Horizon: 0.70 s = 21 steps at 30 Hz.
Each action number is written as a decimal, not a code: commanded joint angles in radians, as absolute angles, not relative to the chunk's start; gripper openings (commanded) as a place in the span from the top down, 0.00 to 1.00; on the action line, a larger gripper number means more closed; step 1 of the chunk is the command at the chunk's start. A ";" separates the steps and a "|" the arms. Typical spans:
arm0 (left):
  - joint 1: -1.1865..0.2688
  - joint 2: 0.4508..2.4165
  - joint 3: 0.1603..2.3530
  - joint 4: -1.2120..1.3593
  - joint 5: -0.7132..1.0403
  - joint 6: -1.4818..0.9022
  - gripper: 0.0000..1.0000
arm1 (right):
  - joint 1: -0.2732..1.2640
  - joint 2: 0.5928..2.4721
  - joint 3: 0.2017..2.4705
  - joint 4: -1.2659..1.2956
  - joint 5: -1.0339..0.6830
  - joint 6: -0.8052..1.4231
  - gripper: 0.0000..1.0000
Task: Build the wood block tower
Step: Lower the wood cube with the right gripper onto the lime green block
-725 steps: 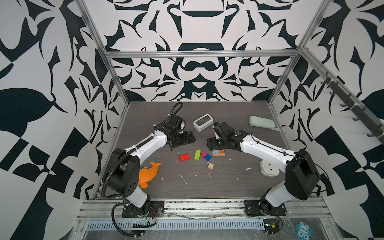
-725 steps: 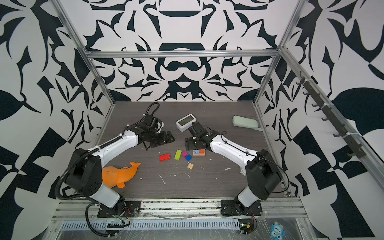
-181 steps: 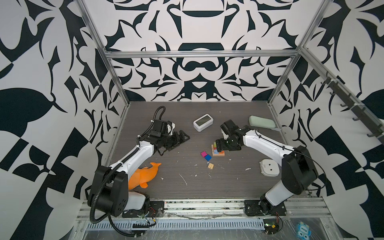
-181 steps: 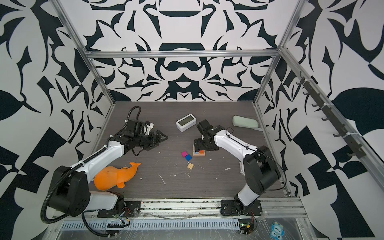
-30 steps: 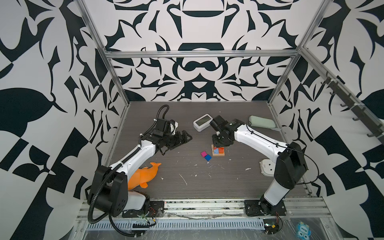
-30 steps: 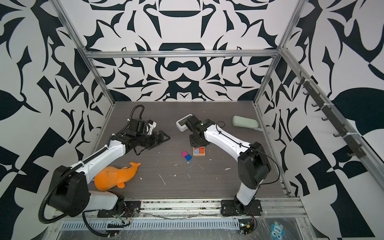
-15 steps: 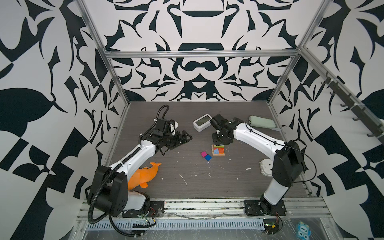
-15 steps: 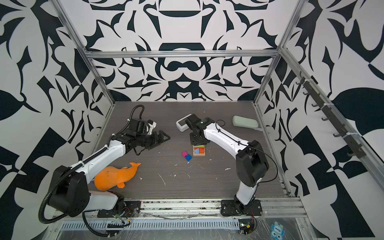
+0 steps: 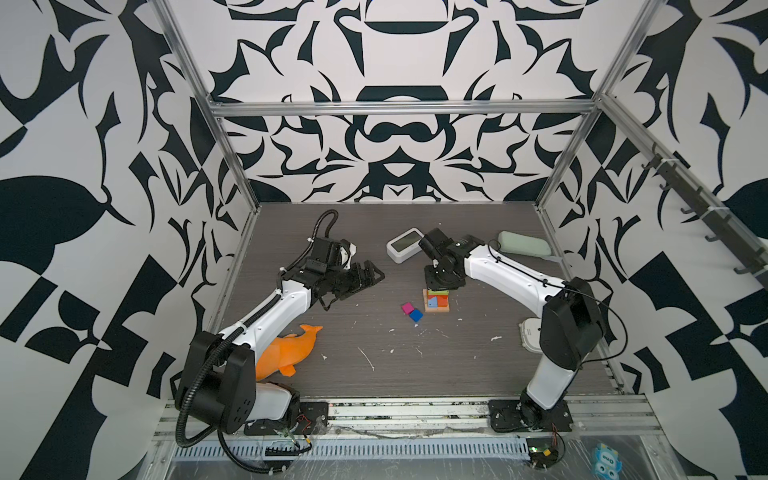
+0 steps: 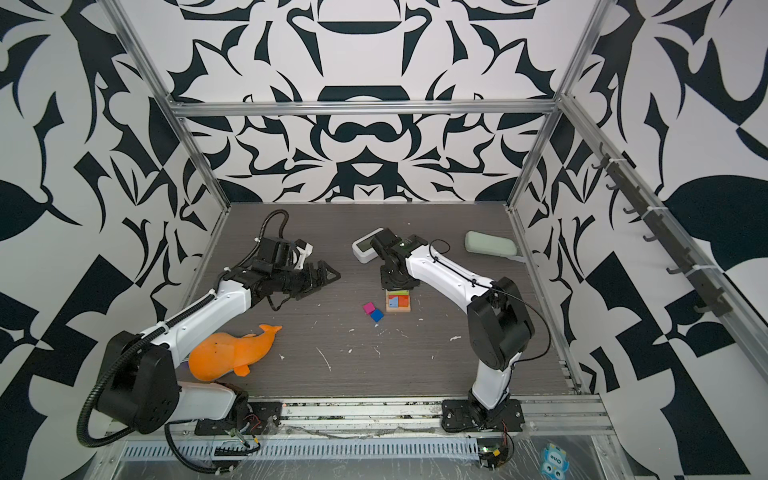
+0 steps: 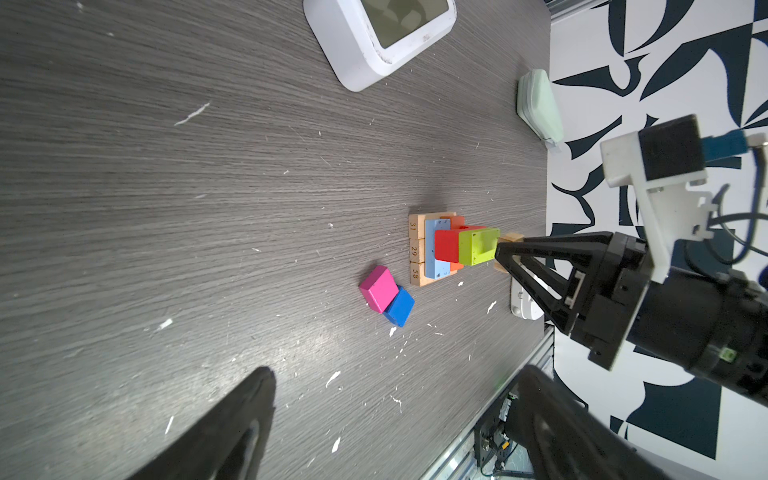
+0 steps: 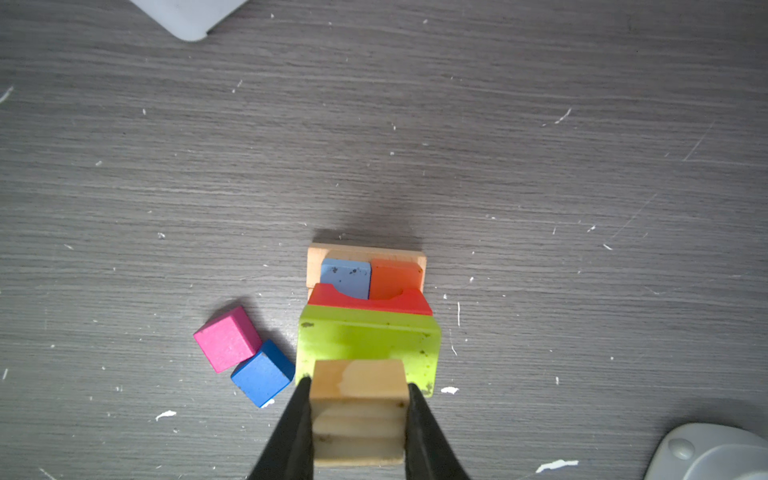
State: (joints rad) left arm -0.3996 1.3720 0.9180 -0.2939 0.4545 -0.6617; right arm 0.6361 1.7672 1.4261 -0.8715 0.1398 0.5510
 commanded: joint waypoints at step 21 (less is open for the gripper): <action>-0.402 1.374 0.922 -0.293 0.460 -0.664 0.06 | 0.620 1.783 1.419 -0.845 0.149 0.561 0.73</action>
State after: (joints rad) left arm -0.3996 1.3720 0.9180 -0.2939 0.4541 -0.6617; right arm 0.6231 1.7882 1.4197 -0.8467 0.1390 0.5510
